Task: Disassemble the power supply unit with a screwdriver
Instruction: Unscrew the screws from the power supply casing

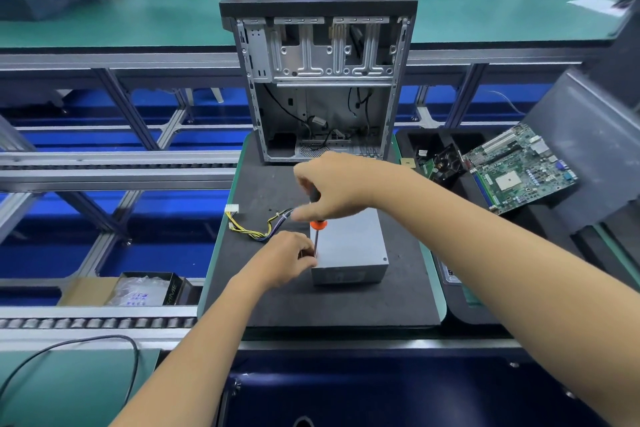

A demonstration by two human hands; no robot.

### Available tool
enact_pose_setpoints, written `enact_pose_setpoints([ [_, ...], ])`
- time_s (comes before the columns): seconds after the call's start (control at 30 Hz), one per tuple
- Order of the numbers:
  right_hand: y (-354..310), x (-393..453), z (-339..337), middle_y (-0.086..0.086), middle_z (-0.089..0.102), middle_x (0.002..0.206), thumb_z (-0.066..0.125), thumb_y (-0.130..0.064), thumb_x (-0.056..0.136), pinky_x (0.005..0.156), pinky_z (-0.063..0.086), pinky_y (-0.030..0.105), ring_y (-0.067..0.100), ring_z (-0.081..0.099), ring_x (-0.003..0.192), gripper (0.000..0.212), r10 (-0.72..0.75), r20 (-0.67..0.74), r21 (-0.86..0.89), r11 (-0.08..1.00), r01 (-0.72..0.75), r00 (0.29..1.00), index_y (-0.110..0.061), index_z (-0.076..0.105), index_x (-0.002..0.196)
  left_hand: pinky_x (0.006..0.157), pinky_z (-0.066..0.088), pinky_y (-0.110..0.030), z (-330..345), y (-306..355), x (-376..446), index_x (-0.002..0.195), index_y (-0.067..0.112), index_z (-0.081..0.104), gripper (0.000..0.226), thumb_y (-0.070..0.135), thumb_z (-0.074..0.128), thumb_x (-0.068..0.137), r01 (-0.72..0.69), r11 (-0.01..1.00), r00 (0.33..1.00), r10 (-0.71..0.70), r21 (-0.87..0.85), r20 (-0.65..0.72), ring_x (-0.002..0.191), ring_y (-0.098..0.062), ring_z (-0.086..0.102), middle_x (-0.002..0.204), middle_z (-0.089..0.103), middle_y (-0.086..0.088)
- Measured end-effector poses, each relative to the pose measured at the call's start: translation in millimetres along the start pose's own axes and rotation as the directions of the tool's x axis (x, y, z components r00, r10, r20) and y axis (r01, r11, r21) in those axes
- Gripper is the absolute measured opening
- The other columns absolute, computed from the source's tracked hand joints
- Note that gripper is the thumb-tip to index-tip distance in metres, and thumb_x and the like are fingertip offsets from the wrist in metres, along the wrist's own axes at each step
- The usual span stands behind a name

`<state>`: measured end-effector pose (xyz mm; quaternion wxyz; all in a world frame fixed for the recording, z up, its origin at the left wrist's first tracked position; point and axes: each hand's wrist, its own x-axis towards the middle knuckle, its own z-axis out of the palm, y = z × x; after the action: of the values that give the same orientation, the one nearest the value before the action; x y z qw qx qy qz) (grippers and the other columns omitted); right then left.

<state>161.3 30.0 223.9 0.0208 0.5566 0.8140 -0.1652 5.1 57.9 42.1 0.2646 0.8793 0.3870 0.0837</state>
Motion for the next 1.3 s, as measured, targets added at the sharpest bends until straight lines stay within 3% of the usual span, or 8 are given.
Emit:
enact_pose_setpoints([
  [0.1,-2.0,2.5,-0.3,0.006,0.054,0.076,0.032,-0.038,0.101,0.055,0.047,0.034,0.025,0.066,0.054,0.031,0.037,0.017,-0.116,0.993,-0.035,0.999,-0.028,0.034,0.073,0.067,0.041,-0.013,0.5,-1.1,0.4,0.083,0.017,0.071,0.011,0.026,0.066,0.085,0.005,1.0,1.0,-0.005,0.0,0.009,0.073,-0.004,0.056,0.082,0.064,0.014],
  [0.23,0.0,1.0,-1.6,-0.004,0.05,0.075,0.057,-0.023,0.089,0.051,0.031,0.026,0.013,0.048,0.064,0.013,0.003,-0.029,0.051,0.999,-0.002,1.0,-0.016,0.049,0.097,0.065,0.042,-0.017,2.3,-2.1,1.4,0.08,0.018,0.069,0.013,0.029,0.066,0.085,0.01,1.0,1.0,-0.01,0.012,0.01,0.071,-0.001,0.055,0.079,0.063,0.013],
  [0.37,-0.5,-1.8,-4.5,-0.006,0.056,0.086,0.063,-0.005,0.076,0.055,0.038,0.023,0.01,0.051,0.073,0.024,-0.048,0.027,0.14,0.989,0.044,0.998,-0.017,0.057,0.096,0.064,0.047,-0.026,2.5,0.1,1.6,0.073,0.016,0.062,0.019,0.032,0.068,0.082,0.049,0.998,0.999,-0.049,0.027,-0.013,0.066,-0.008,0.055,0.073,0.06,0.008],
  [0.53,1.2,1.8,2.6,0.007,0.068,0.083,0.052,-0.037,0.092,0.05,0.042,0.027,0.02,0.069,0.064,0.027,0.052,-0.02,0.029,0.998,-0.051,0.998,-0.01,0.053,0.093,0.062,0.041,-0.026,6.3,2.6,-1.7,0.073,0.017,0.053,0.022,0.031,0.061,0.087,0.052,0.998,0.998,-0.052,0.032,0.023,0.068,-0.011,0.049,0.073,0.052,0.009],
  [0.8,3.3,0.5,-0.3,0.004,0.063,0.08,0.059,-0.017,0.081,0.049,0.038,0.025,0.019,0.059,0.073,0.006,0.037,-0.082,0.059,0.998,-0.032,0.996,-0.011,0.06,0.083,0.067,0.043,-0.037,4.1,15.2,-6.7,0.078,0.016,0.043,0.025,0.034,0.048,0.095,0.147,0.985,0.985,-0.154,0.095,0.076,0.072,-0.02,0.051,0.077,0.051,0.002],
  [0.97,5.5,-0.5,0.2,0.005,0.066,0.079,0.061,-0.017,0.078,0.048,0.035,0.024,0.019,0.06,0.069,0.006,0.044,-0.081,0.074,0.997,-0.038,0.996,-0.013,0.061,0.082,0.053,0.03,-0.029,6.8,23.6,-5.0,0.083,0.014,0.041,0.022,0.03,0.04,0.099,0.097,0.965,0.99,-0.119,0.243,0.077,0.062,-0.017,0.044,0.072,0.045,0.003],
  [1.13,5.6,1.0,-2.1,0.008,0.068,0.077,0.059,-0.017,0.079,0.044,0.036,0.02,0.022,0.068,0.065,0.006,0.066,-0.043,0.089,0.994,-0.062,0.997,-0.012,0.06,0.082,0.065,0.041,-0.033,7.2,33.6,-6.9,0.102,0.006,0.049,0.02,-0.002,0.033,0.092,-0.011,0.859,0.976,-0.103,0.511,0.193,0.086,-0.024,0.045,0.102,0.045,-0.014],
  [1.3,3.9,-0.6,-3.3,0.009,0.07,0.077,0.057,-0.018,0.081,0.042,0.035,0.018,0.018,0.068,0.057,0.008,0.067,-0.032,0.074,0.995,-0.064,0.997,-0.011,0.059,0.084,0.066,0.043,-0.034,16.9,30.9,-4.5,0.11,0.007,0.048,0.026,0.0,0.029,0.093,-0.03,0.795,0.983,-0.087,0.605,0.162,0.092,-0.026,0.051,0.105,0.044,-0.012],
])
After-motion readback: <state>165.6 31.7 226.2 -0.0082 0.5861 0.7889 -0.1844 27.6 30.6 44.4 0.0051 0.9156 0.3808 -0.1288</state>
